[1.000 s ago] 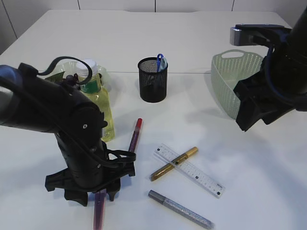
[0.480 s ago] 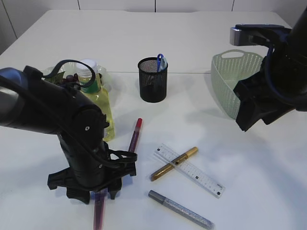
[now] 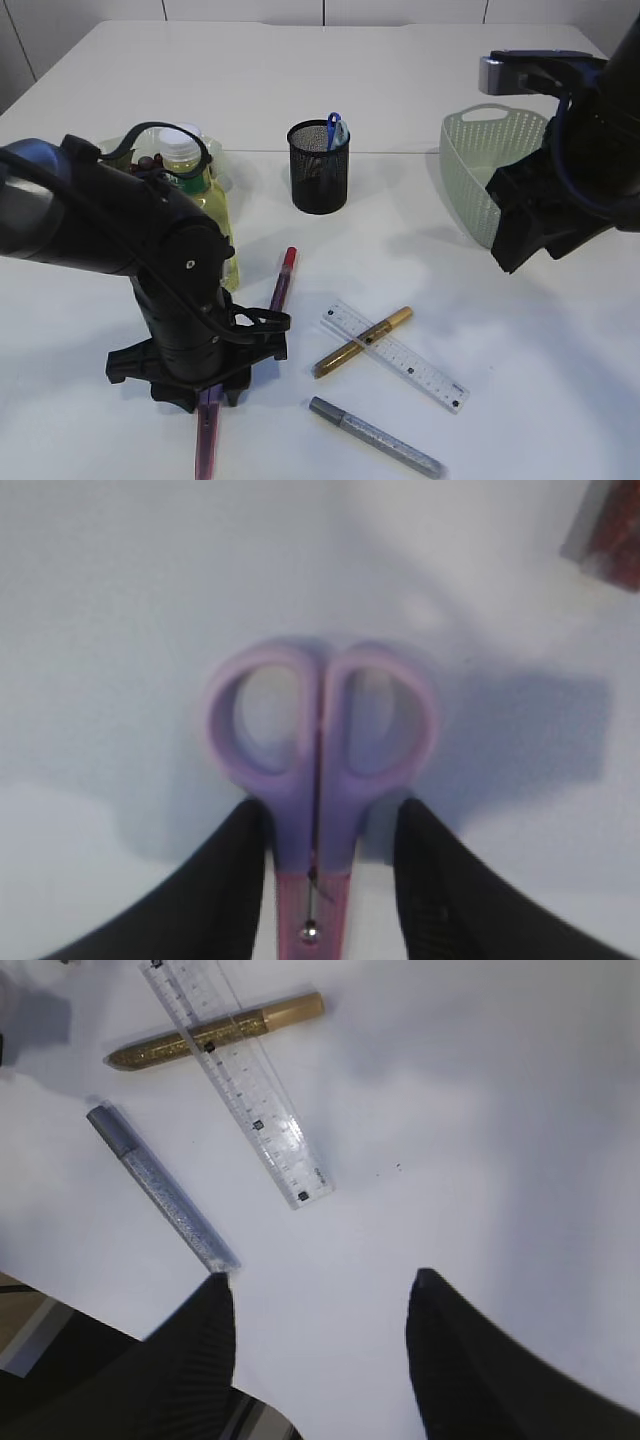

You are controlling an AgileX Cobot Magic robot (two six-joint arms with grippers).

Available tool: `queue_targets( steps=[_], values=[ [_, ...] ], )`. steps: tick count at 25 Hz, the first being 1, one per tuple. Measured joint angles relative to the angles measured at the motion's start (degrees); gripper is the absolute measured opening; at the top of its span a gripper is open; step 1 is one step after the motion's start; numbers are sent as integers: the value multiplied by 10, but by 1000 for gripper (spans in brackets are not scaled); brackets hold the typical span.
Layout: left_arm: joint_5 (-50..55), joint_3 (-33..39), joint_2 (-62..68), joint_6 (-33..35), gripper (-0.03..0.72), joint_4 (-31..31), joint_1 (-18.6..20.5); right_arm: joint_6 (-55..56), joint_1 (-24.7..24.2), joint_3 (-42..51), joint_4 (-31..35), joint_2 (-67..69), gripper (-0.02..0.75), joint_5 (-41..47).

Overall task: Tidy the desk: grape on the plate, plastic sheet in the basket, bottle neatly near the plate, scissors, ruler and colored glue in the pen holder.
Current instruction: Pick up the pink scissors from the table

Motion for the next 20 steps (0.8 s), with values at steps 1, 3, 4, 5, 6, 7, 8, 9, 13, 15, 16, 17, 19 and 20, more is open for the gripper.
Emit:
queue_targets(
  steps=[1, 3, 4, 5, 6, 7, 8, 9, 13, 15, 16, 17, 19, 20],
  values=[
    [1, -1, 0, 0, 313, 0, 0, 0, 0, 0, 0, 0, 436, 0],
    [1, -1, 0, 0, 256, 0, 0, 0, 0, 0, 0, 0, 435, 0],
    [2, -1, 0, 0, 230, 0, 0, 0, 0, 0, 0, 0, 435, 0],
    [6, -1, 0, 0, 202, -1, 0, 0, 0, 0, 0, 0, 435, 0],
    [10, -2, 0, 0, 186, -3, 0, 0, 0, 0, 0, 0, 435, 0],
    [10, -2, 0, 0, 176, -3, 0, 0, 0, 0, 0, 0, 435, 0],
    [11, -2, 0, 0, 168, -4, 0, 0, 0, 0, 0, 0, 435, 0],
    [11, -2, 0, 0, 162, -4, 0, 0, 0, 0, 0, 0, 435, 0],
    [11, -2, 0, 13, 153, -6, 0, 0, 0, 0, 0, 0, 435, 0],
    [12, -2, -1, 19, 152, -7, 0, 0, 0, 0, 0, 0, 435, 0],
    [12, -2, -2, 22, 152, -7, 0, 0, 0, 0, 0, 0, 436, 0],
    [8, -2, -3, 24, 151, -7, 0, 0, 0, 0, 0, 0, 436, 0],
    [3, 0, -7, 32, 151, -9, 0, 0, 0, 0, 0, 0, 436, 0],
    [0, 2, -8, 38, 150, -9, 0, 0, 0, 0, 0, 0, 436, 0]
  ],
)
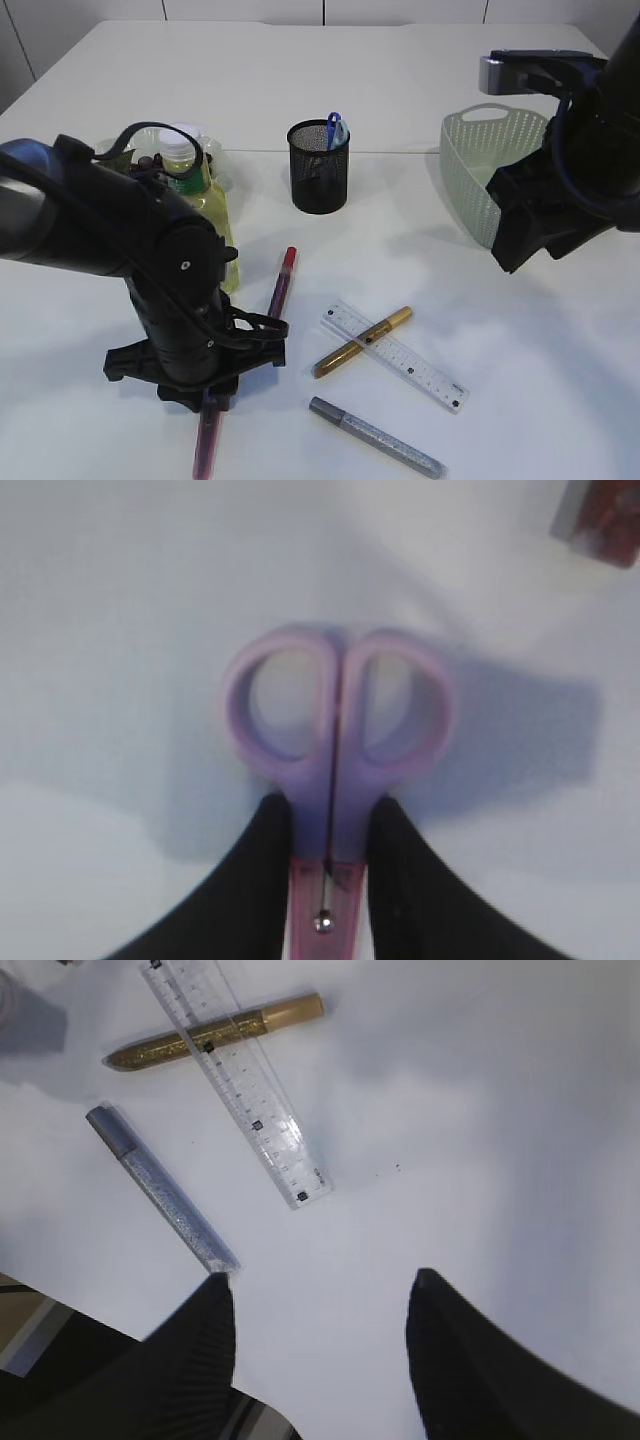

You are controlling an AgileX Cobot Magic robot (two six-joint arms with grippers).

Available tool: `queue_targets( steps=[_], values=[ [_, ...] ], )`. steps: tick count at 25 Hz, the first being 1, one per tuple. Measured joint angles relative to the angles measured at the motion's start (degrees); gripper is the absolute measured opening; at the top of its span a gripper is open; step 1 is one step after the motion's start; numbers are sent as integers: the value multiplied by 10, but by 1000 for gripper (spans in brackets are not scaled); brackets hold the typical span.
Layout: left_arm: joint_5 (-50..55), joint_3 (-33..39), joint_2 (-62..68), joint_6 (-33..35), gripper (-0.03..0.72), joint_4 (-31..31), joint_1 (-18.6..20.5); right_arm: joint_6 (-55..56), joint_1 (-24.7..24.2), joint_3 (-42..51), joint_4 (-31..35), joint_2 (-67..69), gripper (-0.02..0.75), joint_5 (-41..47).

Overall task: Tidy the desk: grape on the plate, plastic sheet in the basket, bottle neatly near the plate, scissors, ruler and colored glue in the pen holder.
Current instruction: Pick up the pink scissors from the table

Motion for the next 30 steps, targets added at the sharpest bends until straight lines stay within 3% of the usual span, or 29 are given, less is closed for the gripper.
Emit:
queue_targets(
  steps=[15, 30],
  values=[
    [-6, 7, -46, 78, 147, -2, 0, 0, 0, 0, 0, 0, 436, 0],
    [-63, 8, -177, 217, 147, -10, 0, 0, 0, 0, 10, 0, 436, -30]
  ],
)
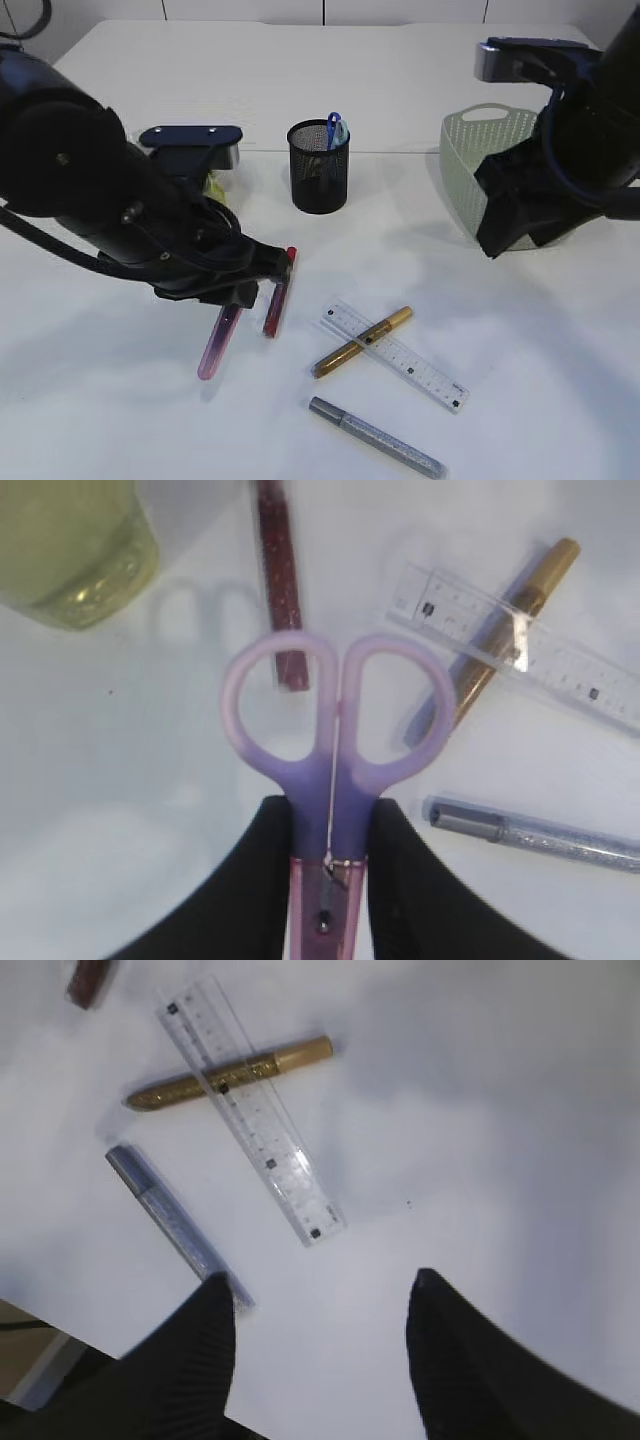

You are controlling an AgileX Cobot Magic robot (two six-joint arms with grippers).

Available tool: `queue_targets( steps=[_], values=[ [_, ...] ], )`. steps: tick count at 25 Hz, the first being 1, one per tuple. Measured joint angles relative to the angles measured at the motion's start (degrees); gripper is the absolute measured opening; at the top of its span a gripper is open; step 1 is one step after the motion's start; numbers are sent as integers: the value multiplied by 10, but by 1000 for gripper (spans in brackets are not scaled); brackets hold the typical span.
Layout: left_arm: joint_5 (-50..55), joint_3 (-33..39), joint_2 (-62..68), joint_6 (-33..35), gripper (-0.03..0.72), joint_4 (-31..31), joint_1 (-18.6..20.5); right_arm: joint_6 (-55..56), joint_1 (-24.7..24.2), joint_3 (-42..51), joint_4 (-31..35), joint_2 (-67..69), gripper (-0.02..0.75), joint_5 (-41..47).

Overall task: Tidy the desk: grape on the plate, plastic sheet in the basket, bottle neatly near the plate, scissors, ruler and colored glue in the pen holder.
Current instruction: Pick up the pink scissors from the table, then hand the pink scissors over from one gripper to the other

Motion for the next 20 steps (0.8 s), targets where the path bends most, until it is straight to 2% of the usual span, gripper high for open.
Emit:
queue_targets(
  steps=[5, 9, 15, 20],
  values=[
    [-11, 1, -18, 17, 147, -4, -4, -14, 0, 0, 47, 0, 436, -28],
    [-45, 1, -25, 33, 147, -7, -29, -38, 0, 0, 79, 0, 436, -46],
    [-83, 1, -28, 36, 147, -28, -69, -50, 0, 0, 95, 0, 436, -56],
    [-117, 1, -32, 36, 146, -42, -73, -63, 0, 0, 124, 0, 436, -66]
  ],
)
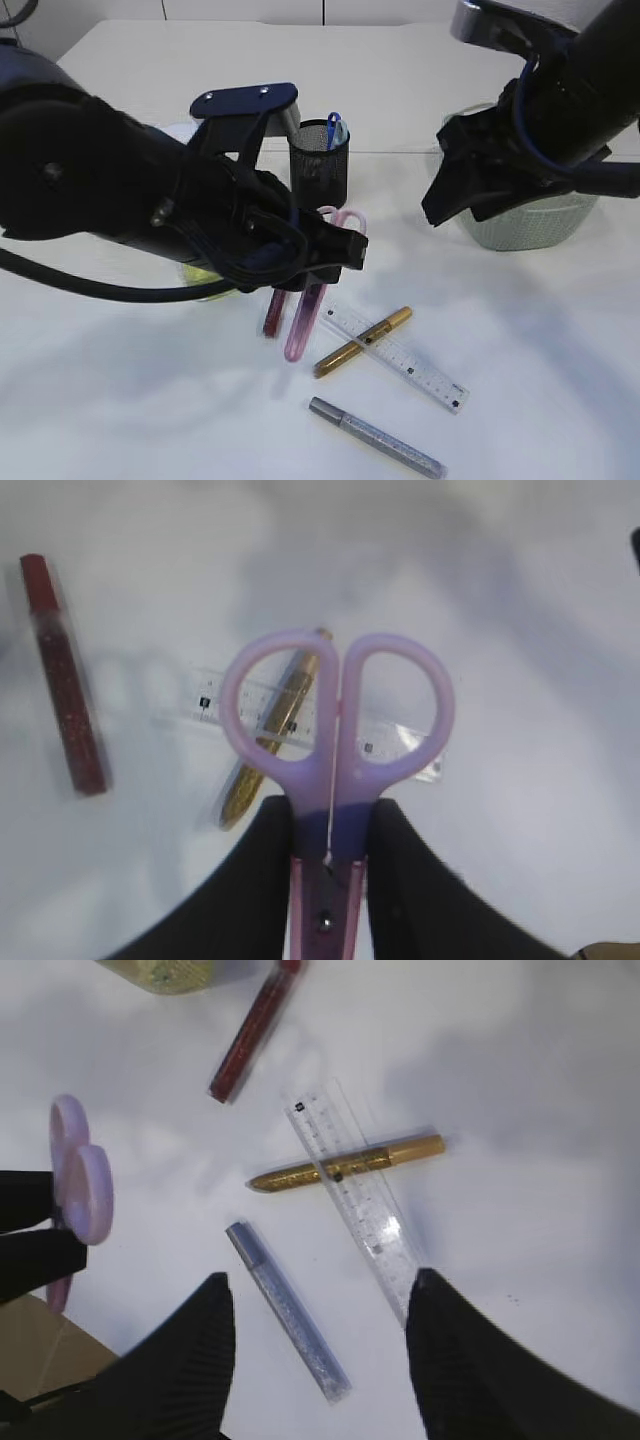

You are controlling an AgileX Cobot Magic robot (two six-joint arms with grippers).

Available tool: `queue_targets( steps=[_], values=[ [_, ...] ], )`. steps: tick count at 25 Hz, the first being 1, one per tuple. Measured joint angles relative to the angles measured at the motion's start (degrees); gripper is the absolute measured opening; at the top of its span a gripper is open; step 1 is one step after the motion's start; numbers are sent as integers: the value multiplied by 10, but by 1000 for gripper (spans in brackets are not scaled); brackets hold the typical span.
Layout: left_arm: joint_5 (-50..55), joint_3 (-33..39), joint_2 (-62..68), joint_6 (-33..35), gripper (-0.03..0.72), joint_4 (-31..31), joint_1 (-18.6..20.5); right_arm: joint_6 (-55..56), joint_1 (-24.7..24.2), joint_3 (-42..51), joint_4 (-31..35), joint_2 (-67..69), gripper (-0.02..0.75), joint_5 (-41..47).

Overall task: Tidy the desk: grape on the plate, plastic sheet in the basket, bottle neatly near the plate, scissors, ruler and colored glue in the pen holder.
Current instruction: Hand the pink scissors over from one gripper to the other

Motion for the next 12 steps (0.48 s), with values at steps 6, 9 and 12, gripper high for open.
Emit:
queue_targets(
  steps=[6, 9, 12],
  values=[
    [-24, 0, -21, 0, 146, -3, 0, -34, 0, 0, 77, 0, 436, -24],
    [-34, 0, -30, 0, 146, -4, 0, -56, 0, 0, 120, 0, 436, -37],
    [-35, 0, -36, 0, 146, -4, 0, -77, 0, 0, 158, 0, 436, -46]
  ],
)
